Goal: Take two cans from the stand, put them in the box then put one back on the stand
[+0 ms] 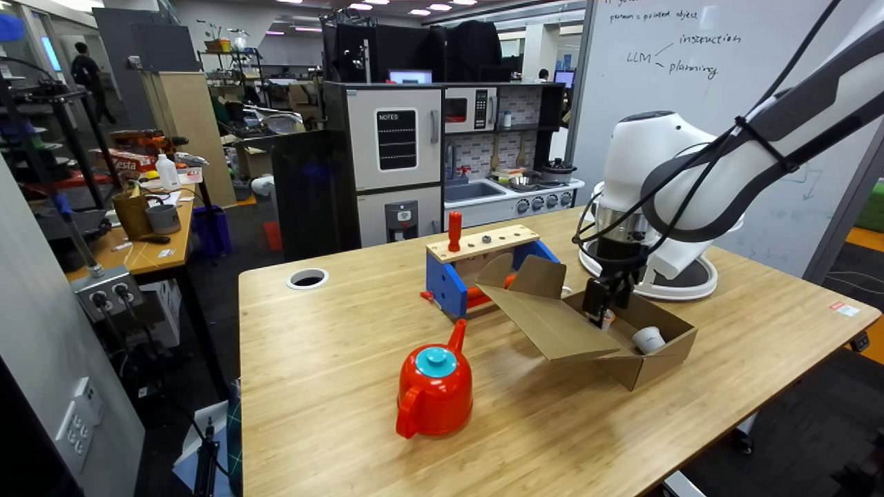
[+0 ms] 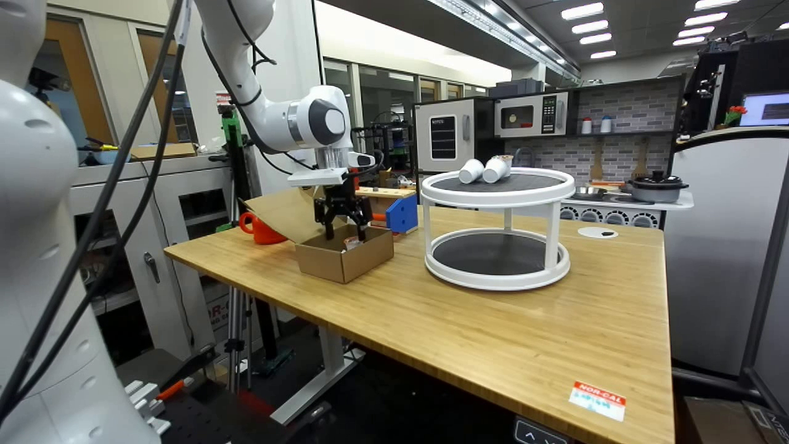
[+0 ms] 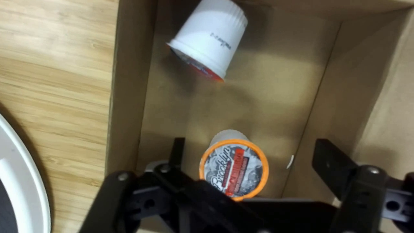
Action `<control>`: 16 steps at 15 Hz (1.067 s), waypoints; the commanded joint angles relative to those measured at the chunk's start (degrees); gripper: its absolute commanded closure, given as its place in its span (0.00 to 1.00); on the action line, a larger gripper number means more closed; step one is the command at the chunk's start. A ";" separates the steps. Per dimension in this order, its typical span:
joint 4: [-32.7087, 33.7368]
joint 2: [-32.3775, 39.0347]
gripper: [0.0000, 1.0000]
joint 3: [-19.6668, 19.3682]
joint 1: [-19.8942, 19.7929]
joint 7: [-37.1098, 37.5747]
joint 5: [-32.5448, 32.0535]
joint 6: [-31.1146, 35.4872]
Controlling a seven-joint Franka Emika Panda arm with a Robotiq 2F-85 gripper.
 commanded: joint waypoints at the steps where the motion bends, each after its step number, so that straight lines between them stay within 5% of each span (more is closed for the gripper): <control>1: 2.06 1.04 0.31 0.09 0.06 -1.47 -0.05 -2.49; 10: 3.16 1.34 0.93 -0.39 -0.50 -2.00 0.21 -2.90; 16: 3.56 1.21 0.99 -0.59 -0.84 -2.26 0.28 -3.14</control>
